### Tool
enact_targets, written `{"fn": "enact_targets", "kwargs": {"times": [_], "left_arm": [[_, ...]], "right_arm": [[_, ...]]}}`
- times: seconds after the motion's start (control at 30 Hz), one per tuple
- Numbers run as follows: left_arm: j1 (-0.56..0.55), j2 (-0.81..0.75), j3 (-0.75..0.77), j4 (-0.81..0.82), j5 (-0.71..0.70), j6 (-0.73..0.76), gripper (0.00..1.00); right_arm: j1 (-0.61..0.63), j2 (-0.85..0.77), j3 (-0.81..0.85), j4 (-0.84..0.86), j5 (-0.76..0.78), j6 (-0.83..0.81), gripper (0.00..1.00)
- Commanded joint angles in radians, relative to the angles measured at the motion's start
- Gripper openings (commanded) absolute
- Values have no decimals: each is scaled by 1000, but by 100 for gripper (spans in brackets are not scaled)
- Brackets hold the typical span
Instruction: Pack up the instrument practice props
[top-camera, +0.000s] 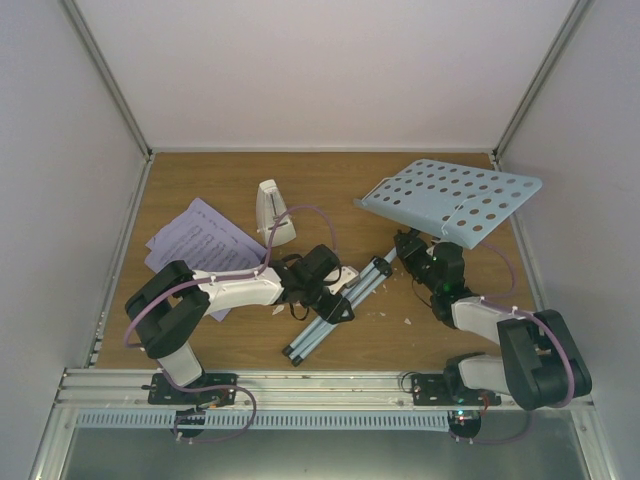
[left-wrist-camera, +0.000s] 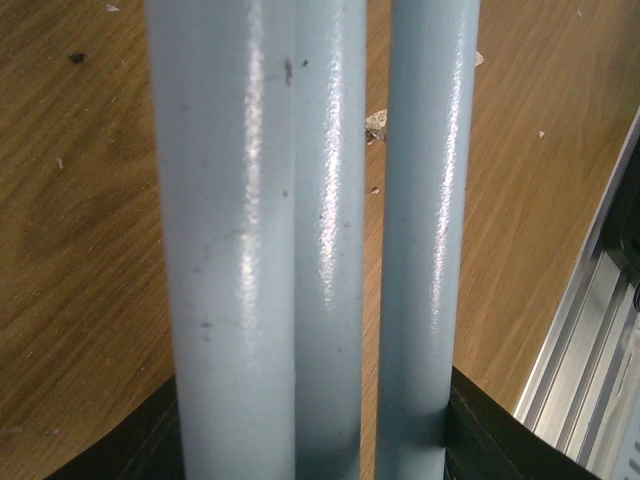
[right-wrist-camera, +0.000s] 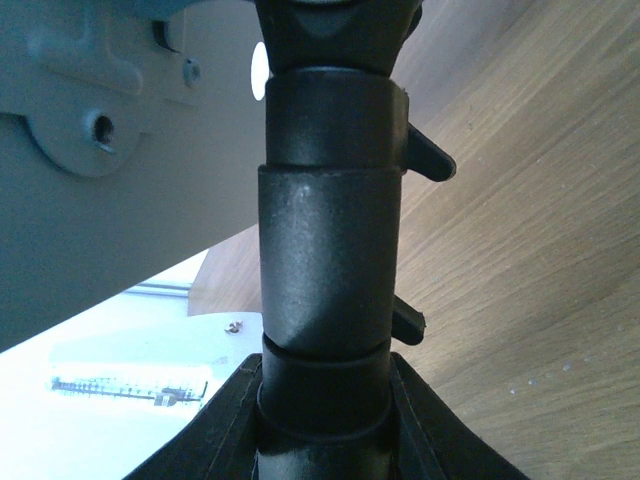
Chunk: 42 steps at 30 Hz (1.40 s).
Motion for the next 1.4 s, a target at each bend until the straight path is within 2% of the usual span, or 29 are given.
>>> {"fn": "enact_targets", "kwargs": {"times": [0.0, 0.13, 0.17, 0.3, 0.33, 0.37, 0.47, 0.63, 0.93, 1.03, 1.17, 1.37], "left_arm": [[-8, -2, 0, 14, -17, 35, 35], [-6, 1, 17, -6, -32, 49, 20], [-6, 0, 25, -10, -34, 51, 16], [0, 4, 55, -23, -44, 47, 1], [5, 5, 62, -23, -42, 46, 0], [8, 9, 69, -23, -42, 44, 0], [23, 16, 92, -25, -37, 38, 0], [49, 31, 133, -28, -19, 41, 0], [158, 142, 313, -116, -16, 164, 0], [175, 184, 366, -126, -12, 214, 0], [190, 275, 459, -188, -82, 273, 0], [208, 312, 494, -208, -166, 307, 2]], "right_arm": [[8, -53, 28, 250, 41, -55, 1], [8, -51, 15, 223, 57, -38, 1], [8, -51, 10, 218, 60, -33, 5], [7, -58, -16, 174, 66, -16, 38], [6, -63, -24, 163, 67, -13, 47], [6, -70, -32, 154, 68, -9, 53], [6, -95, -68, 136, 72, 8, 62], [4, -149, -122, 96, 67, 35, 69], [4, -328, -174, -99, 62, 27, 91], [4, -406, -204, -167, 65, 38, 95], [2, -527, -227, -316, 81, 29, 97], [-2, -765, -261, -519, 128, 34, 99]]}}
